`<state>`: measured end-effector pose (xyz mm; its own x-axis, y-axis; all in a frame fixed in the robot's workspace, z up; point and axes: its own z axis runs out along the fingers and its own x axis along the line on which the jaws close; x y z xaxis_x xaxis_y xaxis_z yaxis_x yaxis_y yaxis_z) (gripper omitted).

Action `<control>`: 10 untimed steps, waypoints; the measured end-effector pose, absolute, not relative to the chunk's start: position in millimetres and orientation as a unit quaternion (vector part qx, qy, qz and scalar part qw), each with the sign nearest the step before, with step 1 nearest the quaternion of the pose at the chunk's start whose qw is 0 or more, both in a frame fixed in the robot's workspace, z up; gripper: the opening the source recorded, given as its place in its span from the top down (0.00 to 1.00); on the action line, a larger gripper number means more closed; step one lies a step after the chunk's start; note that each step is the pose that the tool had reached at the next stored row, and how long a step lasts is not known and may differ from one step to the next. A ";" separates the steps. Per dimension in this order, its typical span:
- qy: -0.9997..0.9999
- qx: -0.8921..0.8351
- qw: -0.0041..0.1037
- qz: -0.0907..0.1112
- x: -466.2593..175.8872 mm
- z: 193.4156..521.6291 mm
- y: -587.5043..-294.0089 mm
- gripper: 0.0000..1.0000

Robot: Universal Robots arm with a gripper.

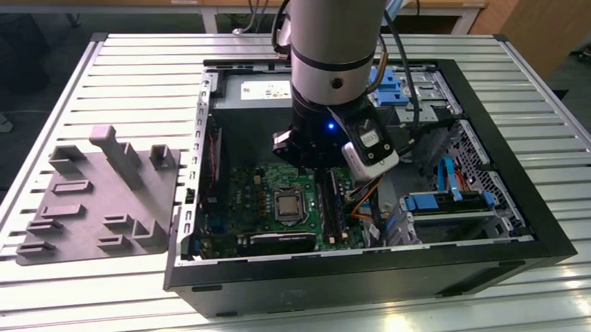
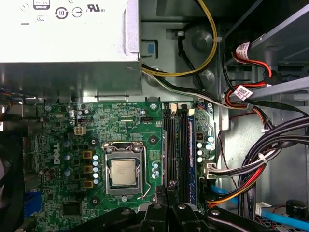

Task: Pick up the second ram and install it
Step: 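Insert the second ram into the second slot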

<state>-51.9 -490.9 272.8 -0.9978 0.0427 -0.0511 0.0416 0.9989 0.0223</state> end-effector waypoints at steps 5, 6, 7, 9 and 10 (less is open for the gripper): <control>0.999 0.021 0.026 0.011 -51.9 271.5 -490.8 0.88; 0.999 0.021 0.026 0.011 -52.0 271.4 -490.8 0.88; 0.999 0.021 0.026 0.011 -51.9 271.2 -490.8 0.88; 0.999 0.021 0.026 0.011 -52.0 270.9 -490.9 0.88; 0.999 0.021 0.026 0.011 -52.0 270.8 -490.9 0.88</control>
<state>-52.0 -490.9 270.8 -0.9978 0.0429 -0.0510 0.0417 0.9988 0.0237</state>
